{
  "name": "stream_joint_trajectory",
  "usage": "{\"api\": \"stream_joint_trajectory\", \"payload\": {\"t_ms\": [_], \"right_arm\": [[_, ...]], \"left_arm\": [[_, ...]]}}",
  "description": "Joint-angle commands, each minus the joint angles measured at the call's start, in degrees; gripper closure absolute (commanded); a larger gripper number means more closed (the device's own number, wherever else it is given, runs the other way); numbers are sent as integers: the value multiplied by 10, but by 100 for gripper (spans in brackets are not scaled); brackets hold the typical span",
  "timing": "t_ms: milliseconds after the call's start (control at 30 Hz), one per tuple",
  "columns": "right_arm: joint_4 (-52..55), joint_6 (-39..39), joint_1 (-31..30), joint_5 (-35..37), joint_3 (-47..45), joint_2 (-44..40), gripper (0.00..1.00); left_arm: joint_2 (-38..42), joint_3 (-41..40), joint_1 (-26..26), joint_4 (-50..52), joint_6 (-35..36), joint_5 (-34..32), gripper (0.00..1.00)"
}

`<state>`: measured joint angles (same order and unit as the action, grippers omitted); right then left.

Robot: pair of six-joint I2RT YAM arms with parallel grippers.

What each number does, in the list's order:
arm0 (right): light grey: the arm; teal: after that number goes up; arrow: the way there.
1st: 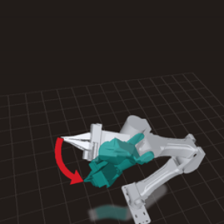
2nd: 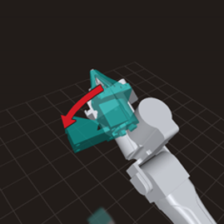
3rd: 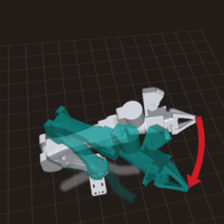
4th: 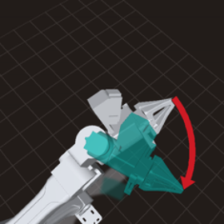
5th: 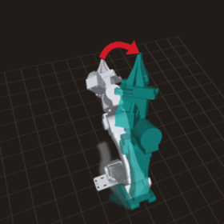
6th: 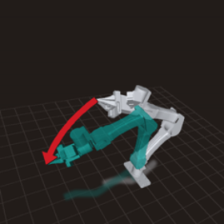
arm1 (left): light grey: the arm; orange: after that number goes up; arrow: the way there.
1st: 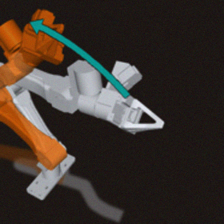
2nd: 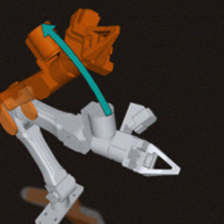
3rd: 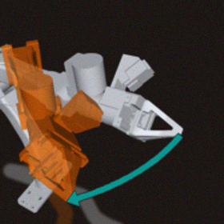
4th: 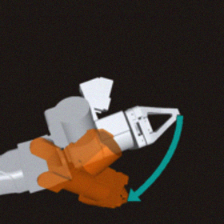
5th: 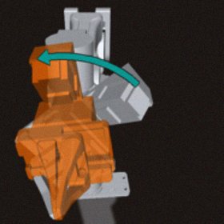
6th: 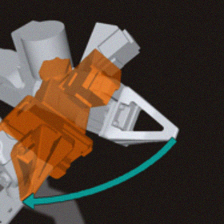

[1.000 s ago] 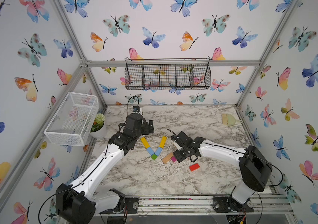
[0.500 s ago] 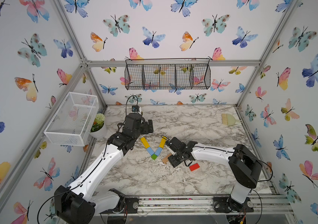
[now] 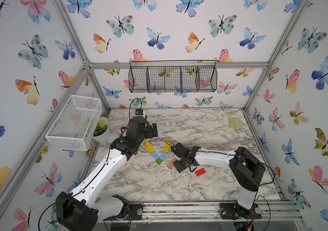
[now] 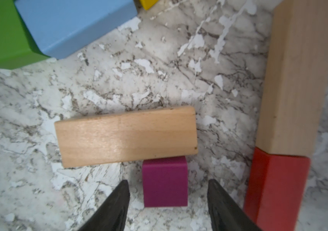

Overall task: Assemble the letter v with building blocks
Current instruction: Pick up the building block from the center of the board, then assemble the building block at the center of the board.

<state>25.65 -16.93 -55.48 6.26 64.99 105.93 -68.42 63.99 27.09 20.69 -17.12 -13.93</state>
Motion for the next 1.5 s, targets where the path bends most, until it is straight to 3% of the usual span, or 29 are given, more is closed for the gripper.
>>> {"api": "stream_joint_trajectory", "payload": {"t_ms": [0, 300, 733, 1000, 1467], "right_arm": [[-8, -3, -2, 14, 5, 13, 38], [-10, 2, -2, 18, 14, 33, 44], [13, 4, -2, 33, 13, 7, 72], [50, -3, -2, 45, -23, -81, 73], [28, -78, -2, 5, -143, -143, 74]], "left_arm": [[13, 7, -4, 4, 2, -11, 3], [12, 5, -7, 4, 3, -11, 3], [13, 2, -11, 1, 3, -6, 3], [13, -4, -12, -6, 2, 1, 3], [6, -4, -13, -15, -4, 12, 3]]}}
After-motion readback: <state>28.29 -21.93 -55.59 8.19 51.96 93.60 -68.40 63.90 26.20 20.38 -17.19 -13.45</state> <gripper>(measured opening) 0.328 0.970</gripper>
